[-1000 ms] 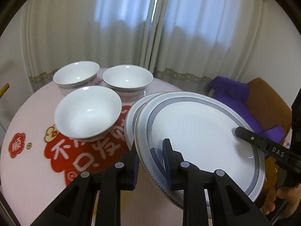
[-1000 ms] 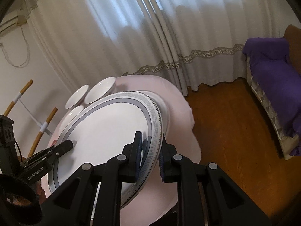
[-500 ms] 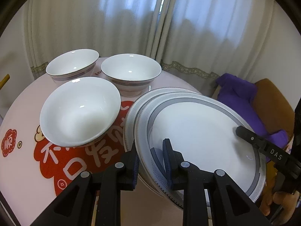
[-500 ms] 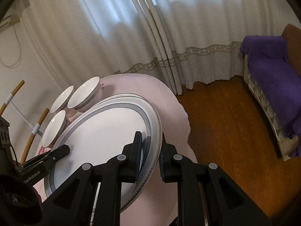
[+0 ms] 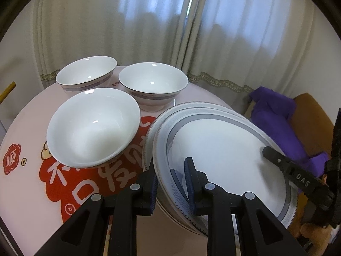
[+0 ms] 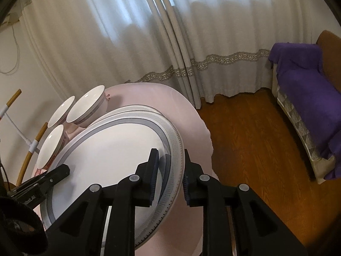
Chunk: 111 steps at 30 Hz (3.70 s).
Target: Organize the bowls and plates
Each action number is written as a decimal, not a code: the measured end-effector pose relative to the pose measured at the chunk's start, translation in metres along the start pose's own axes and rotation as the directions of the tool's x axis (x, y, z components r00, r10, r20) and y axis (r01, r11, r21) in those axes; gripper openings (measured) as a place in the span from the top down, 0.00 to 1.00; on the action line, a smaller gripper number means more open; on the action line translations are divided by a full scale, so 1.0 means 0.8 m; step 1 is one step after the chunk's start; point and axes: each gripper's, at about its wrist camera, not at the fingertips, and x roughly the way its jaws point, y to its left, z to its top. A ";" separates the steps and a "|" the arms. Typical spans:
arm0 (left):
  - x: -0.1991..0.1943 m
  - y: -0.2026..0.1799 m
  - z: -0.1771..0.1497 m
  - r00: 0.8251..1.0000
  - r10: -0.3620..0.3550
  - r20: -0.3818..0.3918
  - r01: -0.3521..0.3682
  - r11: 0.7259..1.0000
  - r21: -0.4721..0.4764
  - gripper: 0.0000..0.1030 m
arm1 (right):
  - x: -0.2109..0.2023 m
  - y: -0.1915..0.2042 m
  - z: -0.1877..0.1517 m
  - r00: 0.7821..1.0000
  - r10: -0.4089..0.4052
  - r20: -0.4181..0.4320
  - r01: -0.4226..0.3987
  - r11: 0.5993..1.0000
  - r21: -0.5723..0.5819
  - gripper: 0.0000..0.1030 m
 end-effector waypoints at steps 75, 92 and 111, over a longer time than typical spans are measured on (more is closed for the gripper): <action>-0.038 0.189 0.073 0.992 0.041 -0.119 -0.052 0.995 -0.088 0.43 | 0.093 0.253 0.053 0.958 0.045 -0.282 -0.114 0.965 -0.234 0.60; 0.004 0.173 0.077 0.986 0.006 -0.164 -0.018 0.997 -0.069 0.90 | 0.127 0.264 0.051 0.944 0.027 -0.329 -0.121 0.955 -0.269 0.92; -0.113 0.193 0.139 1.000 0.018 0.013 -0.016 0.993 -0.118 0.90 | 0.049 0.333 0.129 0.972 0.120 -0.202 -0.189 0.908 -0.373 0.92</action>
